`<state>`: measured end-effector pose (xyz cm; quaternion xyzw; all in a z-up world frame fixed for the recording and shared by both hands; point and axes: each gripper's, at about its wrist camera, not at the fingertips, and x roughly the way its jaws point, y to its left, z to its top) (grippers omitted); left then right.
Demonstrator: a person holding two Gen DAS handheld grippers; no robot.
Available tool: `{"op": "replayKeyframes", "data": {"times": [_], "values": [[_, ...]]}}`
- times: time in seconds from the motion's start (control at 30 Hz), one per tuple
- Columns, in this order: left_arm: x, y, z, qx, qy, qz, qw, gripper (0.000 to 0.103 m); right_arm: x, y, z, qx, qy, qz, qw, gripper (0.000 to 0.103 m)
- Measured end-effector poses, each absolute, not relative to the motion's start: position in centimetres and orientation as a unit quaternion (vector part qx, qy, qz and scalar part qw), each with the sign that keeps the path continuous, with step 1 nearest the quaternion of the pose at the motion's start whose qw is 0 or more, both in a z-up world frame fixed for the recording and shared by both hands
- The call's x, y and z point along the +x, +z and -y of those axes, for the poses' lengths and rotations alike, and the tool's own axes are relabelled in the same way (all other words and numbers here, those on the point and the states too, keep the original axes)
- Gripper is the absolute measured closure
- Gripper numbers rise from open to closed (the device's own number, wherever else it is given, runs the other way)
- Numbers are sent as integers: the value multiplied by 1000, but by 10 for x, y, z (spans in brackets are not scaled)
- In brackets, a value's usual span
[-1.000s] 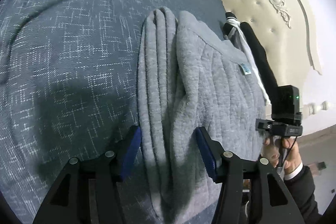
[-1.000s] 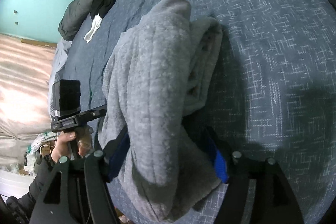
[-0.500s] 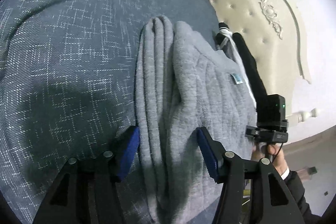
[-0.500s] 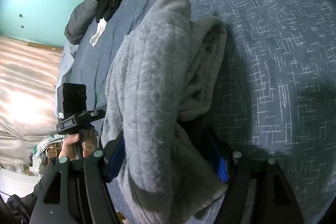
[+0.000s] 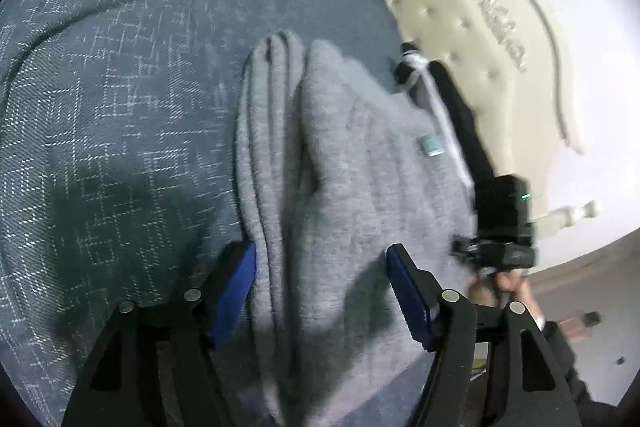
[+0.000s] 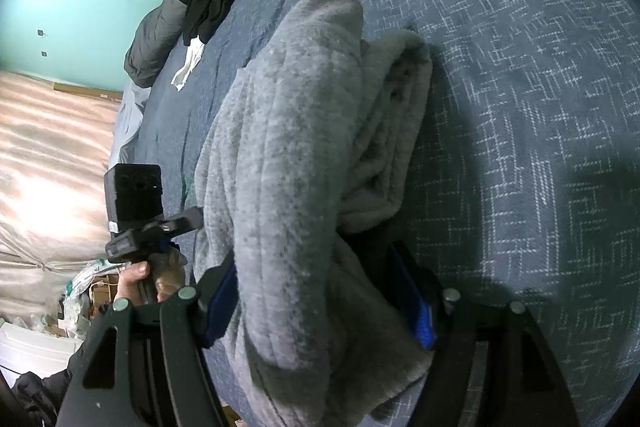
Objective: Fold clothes
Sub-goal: 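Carry the sweatshirt bundle with both tools toward the headboard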
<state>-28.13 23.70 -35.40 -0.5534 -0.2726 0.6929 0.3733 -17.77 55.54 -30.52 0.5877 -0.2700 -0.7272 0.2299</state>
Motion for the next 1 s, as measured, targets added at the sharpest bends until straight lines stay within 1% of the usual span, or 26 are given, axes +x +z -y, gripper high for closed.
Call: {"op": "replayKeyframes", "data": {"times": [0.07,0.1,0.13,0.17,0.2,0.23,0.27,0.3,0.37,0.5,0.63,0.7,0.77,0.8,0.83,0.9,1.0], "values": [[-283,-358,-238,-555,691,275,373,34,-176,-304,-555,587,-729,268,229,33],[-284,-360,-238,-555,691,275,372,40,-175,-304,-556,586,-730,267,229,34],[-284,-361,-237,-556,692,274,371,50,-174,-303,-557,585,-731,267,228,36],[-283,-363,-234,-556,692,275,369,54,-173,-303,-557,585,-731,267,227,40],[-282,-366,-231,-556,692,277,368,61,-173,-302,-557,585,-732,266,225,43],[-280,-368,-224,-556,689,283,368,65,-173,-303,-557,587,-731,267,224,45],[-278,-368,-222,-556,690,283,368,65,-173,-303,-555,589,-730,266,224,50],[-277,-369,-221,-556,691,282,367,65,-173,-302,-553,589,-731,262,224,50],[-278,-368,-222,-556,691,281,366,64,-175,-300,-549,588,-733,260,224,50],[-285,-369,-226,-557,695,280,359,55,-176,-304,-551,588,-726,275,225,46],[-286,-374,-225,-556,695,284,357,54,-174,-307,-549,580,-731,274,232,46],[-285,-376,-226,-555,696,280,359,54,-175,-306,-548,576,-733,273,237,54],[-286,-373,-228,-554,695,279,362,56,-175,-304,-547,571,-736,270,244,60],[-286,-372,-229,-554,695,279,364,63,-175,-303,-545,570,-738,265,245,63],[-287,-370,-231,-552,697,275,365,67,-176,-301,-544,569,-740,259,246,64],[-287,-364,-237,-549,704,263,367,72,-175,-296,-542,567,-745,250,247,68],[-287,-358,-239,-545,708,261,366,75,-174,-287,-541,562,-751,242,248,70]]}}
